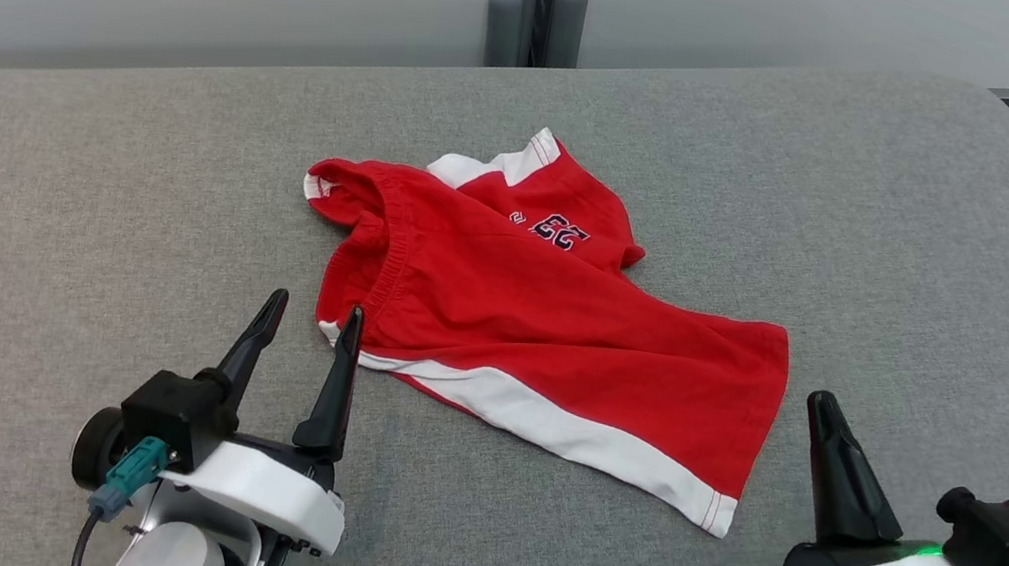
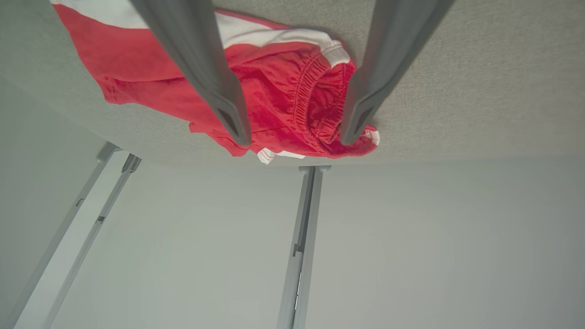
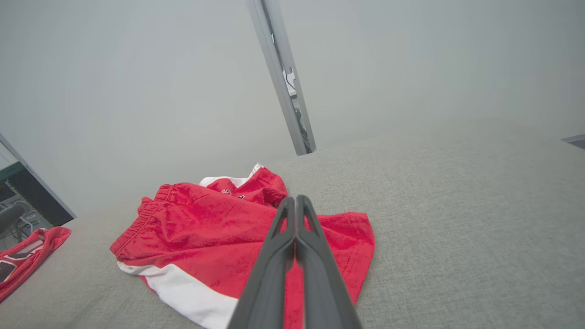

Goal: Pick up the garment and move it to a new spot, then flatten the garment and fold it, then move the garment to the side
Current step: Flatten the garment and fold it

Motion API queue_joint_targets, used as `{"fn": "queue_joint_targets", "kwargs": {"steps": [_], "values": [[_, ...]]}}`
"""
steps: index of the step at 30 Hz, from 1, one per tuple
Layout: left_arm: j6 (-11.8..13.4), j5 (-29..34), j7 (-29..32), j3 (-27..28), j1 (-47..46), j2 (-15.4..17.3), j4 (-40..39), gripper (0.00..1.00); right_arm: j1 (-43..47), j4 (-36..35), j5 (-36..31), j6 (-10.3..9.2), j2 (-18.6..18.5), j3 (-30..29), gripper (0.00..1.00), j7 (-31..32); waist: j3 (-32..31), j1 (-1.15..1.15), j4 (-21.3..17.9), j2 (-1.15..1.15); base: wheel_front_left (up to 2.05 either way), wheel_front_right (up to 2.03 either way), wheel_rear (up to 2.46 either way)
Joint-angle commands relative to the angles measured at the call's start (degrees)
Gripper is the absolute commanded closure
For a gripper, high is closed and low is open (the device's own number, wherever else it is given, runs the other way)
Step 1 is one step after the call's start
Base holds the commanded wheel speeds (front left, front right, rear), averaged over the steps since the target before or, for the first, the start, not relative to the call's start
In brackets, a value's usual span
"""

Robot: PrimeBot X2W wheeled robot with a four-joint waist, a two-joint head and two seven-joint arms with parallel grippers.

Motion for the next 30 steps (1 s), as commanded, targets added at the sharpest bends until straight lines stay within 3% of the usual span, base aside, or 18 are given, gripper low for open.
{"fn": "queue_joint_targets", "kwargs": {"steps": [1,11,13,14,15,16,17,25,30], "values": [[0.3,-0.3,-0.2,0.2,0.6,0.3,-0.3,0.00,0.9,-1.4,-0.9,0.01,0.0,-0.8,1.00,-0.1,-0.2,0.00,-0.1,0.00,0.00,0.00,0.00],[0.4,-1.5,-0.2,-1.0,3.8,0.2,-0.8,0.00,8.4,-15.5,-10.3,0.01,3.3,-8.6,1.00,-0.1,-2.5,0.00,0.5,0.00,0.00,0.00,0.00],[0.6,-1.9,-0.2,-1.3,4.6,0.2,-1.1,0.00,10.2,-17.3,-10.9,0.01,3.8,-9.8,0.75,-0.1,-2.9,0.00,0.7,0.00,0.00,0.00,0.00],[0.7,-1.9,-0.2,-1.5,4.9,0.2,-1.3,0.00,10.9,-18.1,-11.3,0.01,4.1,-10.4,0.74,-0.1,-3.0,0.00,0.8,0.00,0.00,0.00,0.00],[0.8,-2.2,-0.2,-1.9,5.5,0.2,-1.5,0.00,11.5,-19.0,-11.6,0.01,4.3,-10.7,0.62,-0.1,-3.2,0.00,0.9,0.00,0.00,0.00,0.00],[0.8,-2.2,-0.2,-2.3,5.9,0.2,-1.5,0.00,12.2,-19.3,-12.0,0.01,4.5,-10.9,0.16,-0.1,-3.3,0.00,1.0,0.00,0.00,0.00,0.00],[0.9,-2.4,-0.2,-2.7,6.2,0.3,-1.5,0.00,12.8,-19.3,-12.2,0.01,4.6,-10.6,0.00,-0.1,-3.4,0.00,1.1,0.00,0.00,0.00,0.00],[1.6,-3.2,-0.2,-3.2,5.6,0.3,-2.0,0.00,12.7,-19.5,-12.0,0.01,4.7,-10.7,0.00,-0.1,-3.4,0.00,2.3,0.00,0.00,0.00,0.00],[1.7,-2.7,-0.2,-2.6,5.8,0.3,-2.2,0.00,13.8,-15.1,-10.4,0.01,4.7,-10.1,0.00,-0.1,-3.1,0.00,3.1,0.00,0.00,0.00,0.00]]}}
